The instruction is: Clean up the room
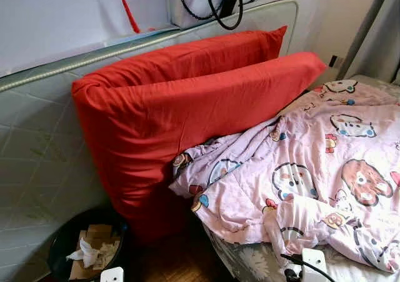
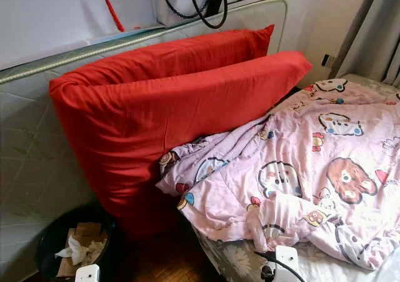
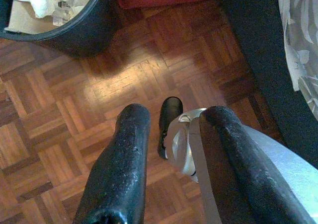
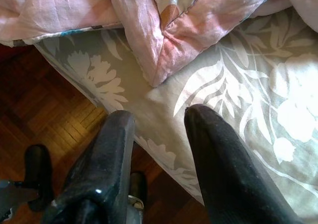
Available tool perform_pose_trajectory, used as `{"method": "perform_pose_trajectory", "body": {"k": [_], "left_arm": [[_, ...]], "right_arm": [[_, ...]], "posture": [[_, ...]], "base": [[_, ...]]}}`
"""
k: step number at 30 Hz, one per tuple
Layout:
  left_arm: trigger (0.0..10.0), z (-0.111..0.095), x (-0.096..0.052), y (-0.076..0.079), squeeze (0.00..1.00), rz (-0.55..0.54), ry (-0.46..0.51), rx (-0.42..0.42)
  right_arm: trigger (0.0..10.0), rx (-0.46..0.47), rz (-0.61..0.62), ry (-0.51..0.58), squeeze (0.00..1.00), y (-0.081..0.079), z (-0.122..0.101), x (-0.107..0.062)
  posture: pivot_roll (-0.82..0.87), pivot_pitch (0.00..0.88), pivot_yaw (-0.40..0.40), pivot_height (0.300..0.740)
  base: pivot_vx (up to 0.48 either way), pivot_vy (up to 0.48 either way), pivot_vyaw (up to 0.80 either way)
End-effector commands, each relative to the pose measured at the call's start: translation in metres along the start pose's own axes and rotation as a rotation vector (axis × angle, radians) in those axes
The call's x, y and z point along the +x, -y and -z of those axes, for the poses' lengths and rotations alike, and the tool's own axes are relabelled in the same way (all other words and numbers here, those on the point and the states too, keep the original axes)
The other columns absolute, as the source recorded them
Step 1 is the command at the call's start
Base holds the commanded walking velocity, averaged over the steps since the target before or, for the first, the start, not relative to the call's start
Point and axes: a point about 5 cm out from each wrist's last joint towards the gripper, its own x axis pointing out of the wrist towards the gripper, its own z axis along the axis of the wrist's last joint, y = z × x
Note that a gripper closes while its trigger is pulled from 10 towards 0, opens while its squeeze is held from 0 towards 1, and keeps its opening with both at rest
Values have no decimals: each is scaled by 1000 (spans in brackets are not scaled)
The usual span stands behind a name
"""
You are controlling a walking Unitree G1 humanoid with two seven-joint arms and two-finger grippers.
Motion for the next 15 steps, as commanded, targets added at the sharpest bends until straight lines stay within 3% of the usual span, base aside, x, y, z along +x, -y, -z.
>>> {"method": "perform_pose_trajectory", "body": {"k": [1, 3, 5, 6, 7, 8, 11, 15], "left_arm": [[10000, -5, 2, 0, 0, -5, 7, -34], [10000, -11, 3, 3, 0, 32, 27, 72], [10000, -12, 3, -3, 0, -54, 35, -159], [10000, -13, 3, -3, 0, -59, 40, -177], [10000, -17, 4, 5, 0, 12, 63, -28], [10000, -17, 4, 7, 0, 25, 59, 12], [10000, -14, 5, 6, 0, 4, 30, 0], [10000, -19, 6, 10, 0, 14, 47, 11]], "right_arm": [[10000, 63, 48, 6, 0, 6, -4, 0], [10000, 79, 22, 15, 0, 3, -5, 1], [10000, 153, 54, 1, 0, 4, 0, 0], [10000, 124, 61, -1, 0, 4, 0, 0], [10000, 104, 37, 19, 0, 3, -4, 0], [10000, 99, 44, 12, 0, 3, -3, 0], [10000, 0, 21, 15, 0, 1, -8, 2], [10000, 0, 30, 40, 0, 4, -18, 3]], "posture": [[-15, 0, 24, 740], [-30, 0, 21, 740], [-30, 0, 25, 740], [-24, 0, 44, 740], [-31, 0, 42, 740], [-33, 0, 49, 740], [-41, 0, 40, 740], [-34, 0, 17, 740]], "base": [[0, 0, 0], [0, 0, 0], [0, 0, 0], [0, 0, 0], [0, 0, 0], [0, 0, 0], [0, 0, 0], [0, 0, 0]]}}
